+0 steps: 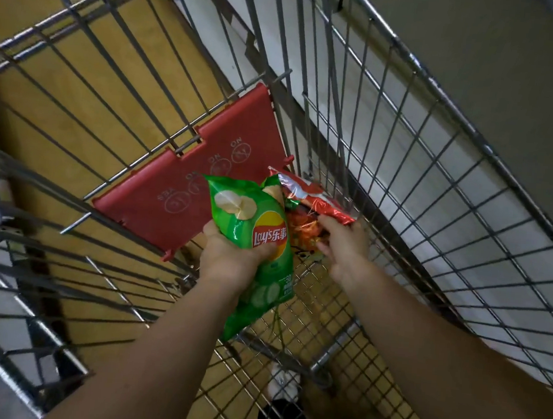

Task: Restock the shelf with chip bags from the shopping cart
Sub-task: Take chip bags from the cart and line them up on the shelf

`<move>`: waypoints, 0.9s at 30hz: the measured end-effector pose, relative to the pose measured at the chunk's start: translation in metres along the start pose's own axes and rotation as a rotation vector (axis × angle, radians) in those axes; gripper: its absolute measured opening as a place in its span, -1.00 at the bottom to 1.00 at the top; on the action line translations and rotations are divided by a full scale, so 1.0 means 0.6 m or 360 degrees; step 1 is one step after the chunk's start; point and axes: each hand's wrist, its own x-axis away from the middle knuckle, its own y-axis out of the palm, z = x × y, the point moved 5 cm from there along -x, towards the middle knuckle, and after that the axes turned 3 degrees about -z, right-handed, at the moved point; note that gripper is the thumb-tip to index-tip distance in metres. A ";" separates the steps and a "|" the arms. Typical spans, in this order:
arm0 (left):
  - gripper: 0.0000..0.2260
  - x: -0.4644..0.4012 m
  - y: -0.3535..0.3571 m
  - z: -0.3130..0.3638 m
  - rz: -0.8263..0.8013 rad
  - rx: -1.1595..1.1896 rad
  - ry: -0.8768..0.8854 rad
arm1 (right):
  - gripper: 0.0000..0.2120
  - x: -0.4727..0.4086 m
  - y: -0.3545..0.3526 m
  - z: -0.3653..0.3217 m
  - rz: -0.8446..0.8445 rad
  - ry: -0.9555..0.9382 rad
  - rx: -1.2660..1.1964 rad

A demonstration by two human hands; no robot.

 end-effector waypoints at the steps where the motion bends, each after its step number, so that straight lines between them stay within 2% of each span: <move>1: -0.35 0.006 0.001 0.000 0.0021 -0.0017 0.0018 | -0.60 0.015 -0.004 0.008 -0.0024 0.0008 -0.0067; 5: -0.33 0.034 0.009 0.005 0.0069 -0.0107 0.0187 | -0.59 0.052 -0.028 0.029 0.0016 0.0018 -0.0422; 7: -0.38 0.044 0.006 0.008 0.0164 0.0040 0.0222 | -0.61 0.063 -0.038 0.044 0.0021 0.0165 -0.0741; 9: -0.40 0.051 0.001 0.012 0.0267 0.0118 0.0245 | -0.71 0.078 -0.038 0.061 -0.0015 0.0351 -0.1052; 12: -0.34 0.059 0.010 0.006 0.0254 -0.0018 0.0190 | -0.87 0.100 -0.033 0.090 -0.0026 0.0499 -0.1399; 14: -0.33 0.059 0.020 -0.011 0.0216 -0.0080 0.0074 | -0.91 0.109 -0.037 0.120 0.0038 0.0539 -0.1557; 17: -0.33 0.053 0.026 -0.039 0.0179 -0.0192 -0.0076 | -0.96 0.098 -0.051 0.180 0.0174 0.0695 -0.1490; 20: -0.32 0.046 0.025 -0.058 0.0138 -0.0242 -0.0148 | -0.75 0.100 -0.067 0.217 0.0279 0.0784 -0.1543; 22: -0.32 0.042 0.022 -0.066 0.0132 -0.0267 -0.0180 | -0.66 0.106 -0.061 0.221 0.0246 0.0896 -0.1430; 24: -0.32 0.040 0.019 -0.070 0.0138 -0.0298 -0.0199 | -0.56 0.113 -0.054 0.224 0.0095 0.0988 -0.1283; 27: -0.33 0.037 0.012 -0.072 0.0159 -0.0309 -0.0208 | -0.51 0.123 -0.052 0.202 -0.0126 0.0943 -0.0733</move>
